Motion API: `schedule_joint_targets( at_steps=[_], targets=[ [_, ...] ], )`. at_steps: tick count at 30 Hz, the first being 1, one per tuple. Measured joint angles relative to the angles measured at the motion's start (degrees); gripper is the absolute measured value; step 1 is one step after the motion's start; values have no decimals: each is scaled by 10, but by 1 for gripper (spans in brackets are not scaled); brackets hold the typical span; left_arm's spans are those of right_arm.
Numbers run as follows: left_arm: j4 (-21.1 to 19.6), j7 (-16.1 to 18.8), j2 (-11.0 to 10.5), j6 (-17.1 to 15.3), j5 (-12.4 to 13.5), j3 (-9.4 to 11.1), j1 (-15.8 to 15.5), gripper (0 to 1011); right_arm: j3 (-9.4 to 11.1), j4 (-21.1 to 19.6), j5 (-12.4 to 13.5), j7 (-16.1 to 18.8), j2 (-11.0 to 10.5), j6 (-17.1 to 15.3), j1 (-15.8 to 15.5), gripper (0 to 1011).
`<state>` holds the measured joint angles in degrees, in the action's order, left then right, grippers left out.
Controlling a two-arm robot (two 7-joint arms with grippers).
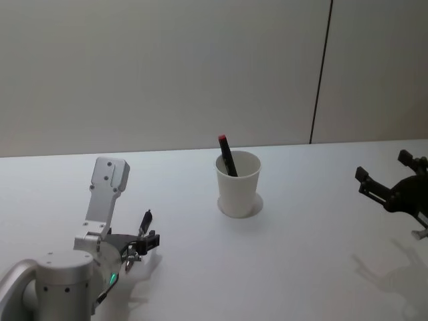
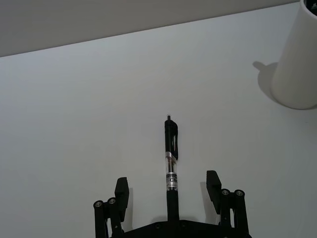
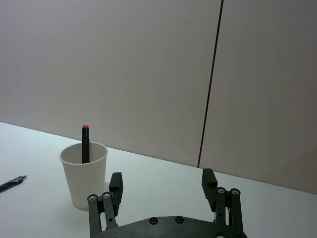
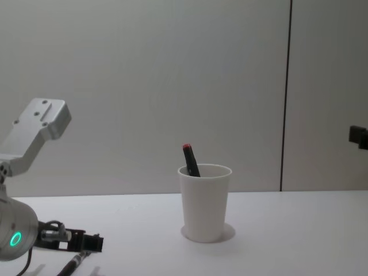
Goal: Place the pen into the pen holder.
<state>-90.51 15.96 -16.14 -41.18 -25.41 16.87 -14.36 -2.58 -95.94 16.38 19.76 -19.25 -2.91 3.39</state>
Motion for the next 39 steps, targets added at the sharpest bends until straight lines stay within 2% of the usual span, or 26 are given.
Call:
schedule_joint_targets(
  at_steps=[14,30,36,39],
  targets=[
    [7,-35,-5,-34,26,-5,-8,1003,0,0,0,0,0,0,0,1002],
    [18,-63,-9,-45,44,-13,-10,1002,0,0,0,0,0,0,0,1002],
    [20,-70,-9,-48,48,-15,-10,902,0,0,0,0,0,0,0,1002],
    [20,-75,-9,-50,52,-15,-10,805,0,0,0,0,0,0,0,1002]
  ],
)
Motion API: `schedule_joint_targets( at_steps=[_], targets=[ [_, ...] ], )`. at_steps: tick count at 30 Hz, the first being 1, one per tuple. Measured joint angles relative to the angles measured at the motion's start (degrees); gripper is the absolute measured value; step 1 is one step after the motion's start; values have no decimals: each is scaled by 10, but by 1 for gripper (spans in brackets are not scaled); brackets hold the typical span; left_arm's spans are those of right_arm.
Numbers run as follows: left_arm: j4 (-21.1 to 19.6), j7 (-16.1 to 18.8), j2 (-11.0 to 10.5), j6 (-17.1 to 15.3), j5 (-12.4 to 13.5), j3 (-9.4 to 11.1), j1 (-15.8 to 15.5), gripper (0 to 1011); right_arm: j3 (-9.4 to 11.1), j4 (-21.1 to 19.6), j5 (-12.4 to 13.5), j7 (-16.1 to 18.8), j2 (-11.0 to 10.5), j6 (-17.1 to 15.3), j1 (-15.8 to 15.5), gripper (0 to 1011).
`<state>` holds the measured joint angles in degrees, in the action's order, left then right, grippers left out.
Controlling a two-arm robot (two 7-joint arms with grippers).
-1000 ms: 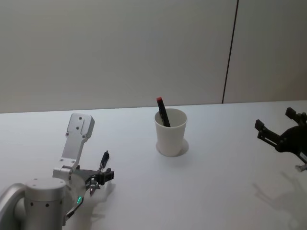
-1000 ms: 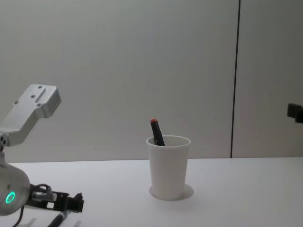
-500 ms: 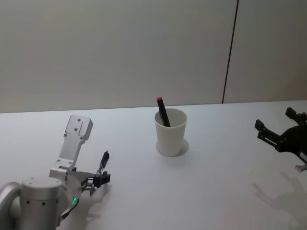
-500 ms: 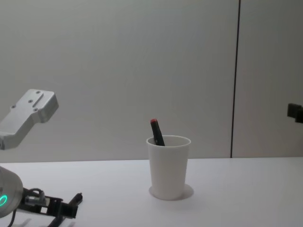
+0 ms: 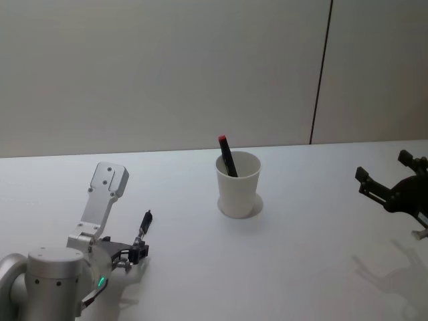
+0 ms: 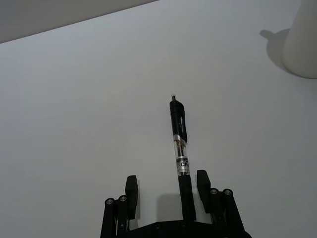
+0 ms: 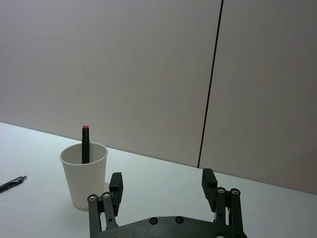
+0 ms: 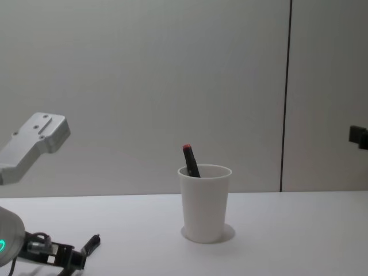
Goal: Place the pen into the pen holder.
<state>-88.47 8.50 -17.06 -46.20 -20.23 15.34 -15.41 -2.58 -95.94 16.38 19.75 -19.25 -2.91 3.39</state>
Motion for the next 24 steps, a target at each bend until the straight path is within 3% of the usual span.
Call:
schedule_joint_targets(
  at_steps=[1,8,11,13,20,24],
  targets=[
    [0,-1,0,-1,1,0,0,805,0,0,0,0,0,0,0,1002],
    [1,-13,1,-7,12,0,0,541,0,0,0,0,0,0,0,1002],
    [1,-18,1,-11,16,1,0,503,0,0,0,0,0,0,0,1002],
    [1,-21,2,-14,18,1,0,378,0,0,0,0,0,0,0,1002],
    [2,-32,4,-20,23,2,0,158,0,0,0,0,0,0,0,1002],
    [2,-36,5,-22,26,2,1,123,0,0,0,0,0,0,0,1002]
  ],
)
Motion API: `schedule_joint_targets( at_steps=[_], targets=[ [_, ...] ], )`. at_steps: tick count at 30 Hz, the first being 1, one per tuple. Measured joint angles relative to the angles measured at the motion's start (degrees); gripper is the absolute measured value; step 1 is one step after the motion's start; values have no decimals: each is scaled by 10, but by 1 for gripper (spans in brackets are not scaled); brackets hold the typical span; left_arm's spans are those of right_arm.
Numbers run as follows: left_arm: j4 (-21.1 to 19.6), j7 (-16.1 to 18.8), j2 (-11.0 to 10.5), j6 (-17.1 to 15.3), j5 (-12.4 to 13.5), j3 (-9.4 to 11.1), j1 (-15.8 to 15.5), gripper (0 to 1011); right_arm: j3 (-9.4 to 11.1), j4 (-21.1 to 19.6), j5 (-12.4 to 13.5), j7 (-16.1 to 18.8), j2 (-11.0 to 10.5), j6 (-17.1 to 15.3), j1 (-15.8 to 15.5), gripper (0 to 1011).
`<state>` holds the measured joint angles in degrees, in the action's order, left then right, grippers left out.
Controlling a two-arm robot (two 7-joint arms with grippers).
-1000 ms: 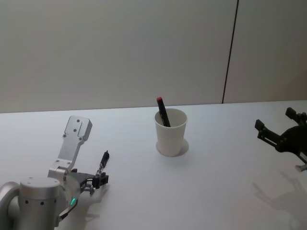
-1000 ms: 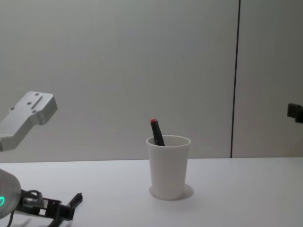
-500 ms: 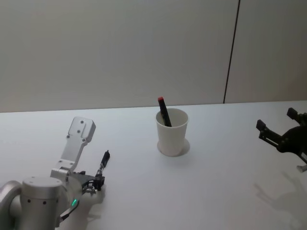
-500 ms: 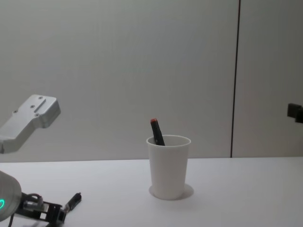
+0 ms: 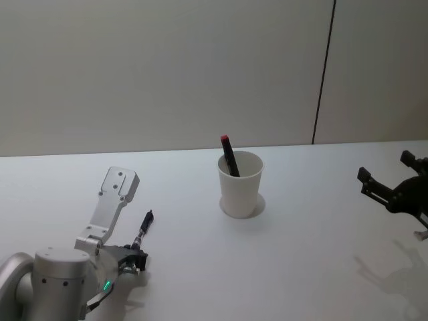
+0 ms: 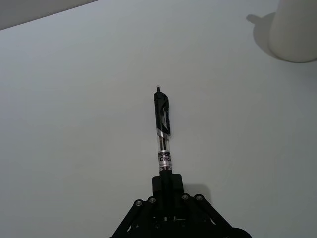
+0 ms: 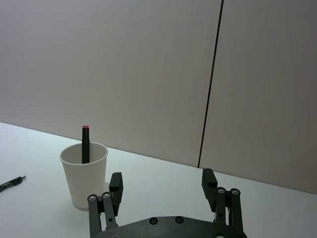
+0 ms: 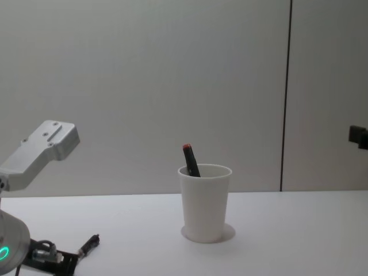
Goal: Place the pen into the pen holder.
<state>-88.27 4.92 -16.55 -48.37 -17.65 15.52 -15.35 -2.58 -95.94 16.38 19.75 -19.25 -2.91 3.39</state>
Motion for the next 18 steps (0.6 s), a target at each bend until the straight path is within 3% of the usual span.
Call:
schedule_joint_targets(
  at_steps=[18],
  targets=[
    [3,-16,3,8,5,-4,4,123,0,0,0,0,0,0,0,1002]
  ],
)
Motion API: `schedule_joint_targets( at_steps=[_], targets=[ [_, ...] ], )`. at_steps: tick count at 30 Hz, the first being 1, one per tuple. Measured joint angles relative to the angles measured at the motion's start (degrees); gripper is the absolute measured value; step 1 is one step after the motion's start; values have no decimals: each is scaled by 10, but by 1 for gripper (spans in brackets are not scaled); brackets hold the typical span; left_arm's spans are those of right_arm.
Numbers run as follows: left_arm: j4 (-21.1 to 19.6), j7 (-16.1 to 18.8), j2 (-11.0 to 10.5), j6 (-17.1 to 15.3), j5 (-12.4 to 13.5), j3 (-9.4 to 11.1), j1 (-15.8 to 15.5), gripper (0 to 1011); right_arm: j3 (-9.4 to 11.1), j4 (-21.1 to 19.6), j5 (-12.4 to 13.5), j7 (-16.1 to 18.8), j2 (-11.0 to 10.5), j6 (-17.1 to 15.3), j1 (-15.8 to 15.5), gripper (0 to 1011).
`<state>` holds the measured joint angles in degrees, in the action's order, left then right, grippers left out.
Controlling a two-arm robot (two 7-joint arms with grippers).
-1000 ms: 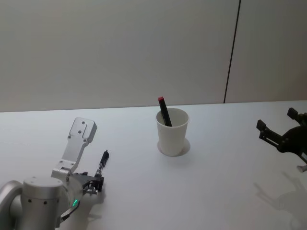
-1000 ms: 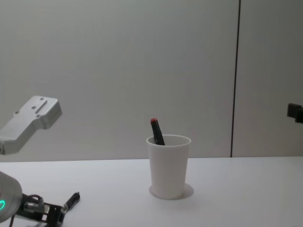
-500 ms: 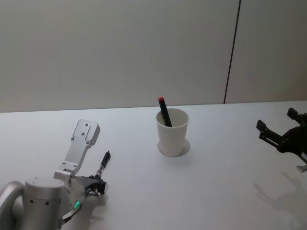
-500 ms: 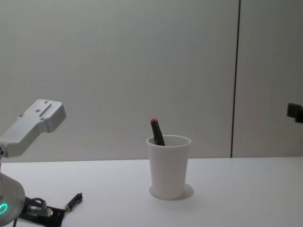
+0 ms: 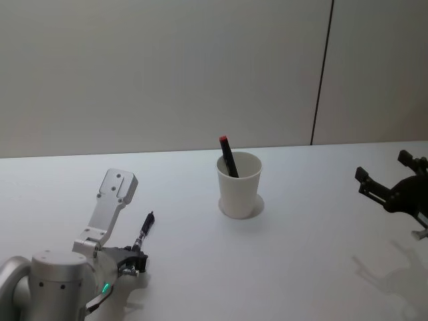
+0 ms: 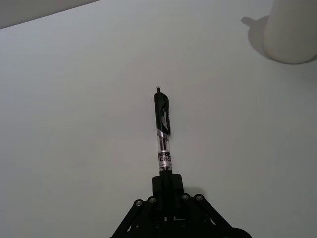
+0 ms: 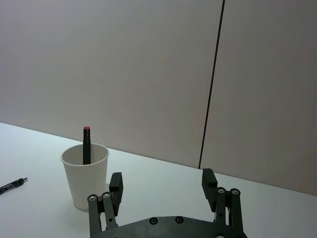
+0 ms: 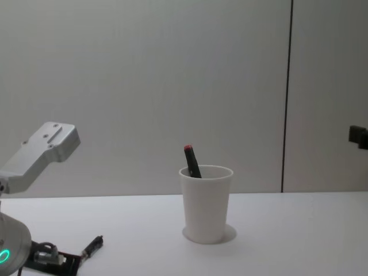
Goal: Place the pen into the pen holder.
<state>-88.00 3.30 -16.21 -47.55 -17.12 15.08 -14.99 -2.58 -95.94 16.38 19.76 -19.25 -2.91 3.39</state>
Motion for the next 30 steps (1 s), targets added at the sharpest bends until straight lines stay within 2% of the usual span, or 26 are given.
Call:
schedule_joint_targets(
  at_steps=[19,30],
  targets=[
    [-7,-24,-8,73,20,-11,5,123,0,0,0,0,0,0,0,1002],
    [-16,-51,-20,140,47,-16,9,123,0,0,0,0,0,0,0,1002]
  ],
)
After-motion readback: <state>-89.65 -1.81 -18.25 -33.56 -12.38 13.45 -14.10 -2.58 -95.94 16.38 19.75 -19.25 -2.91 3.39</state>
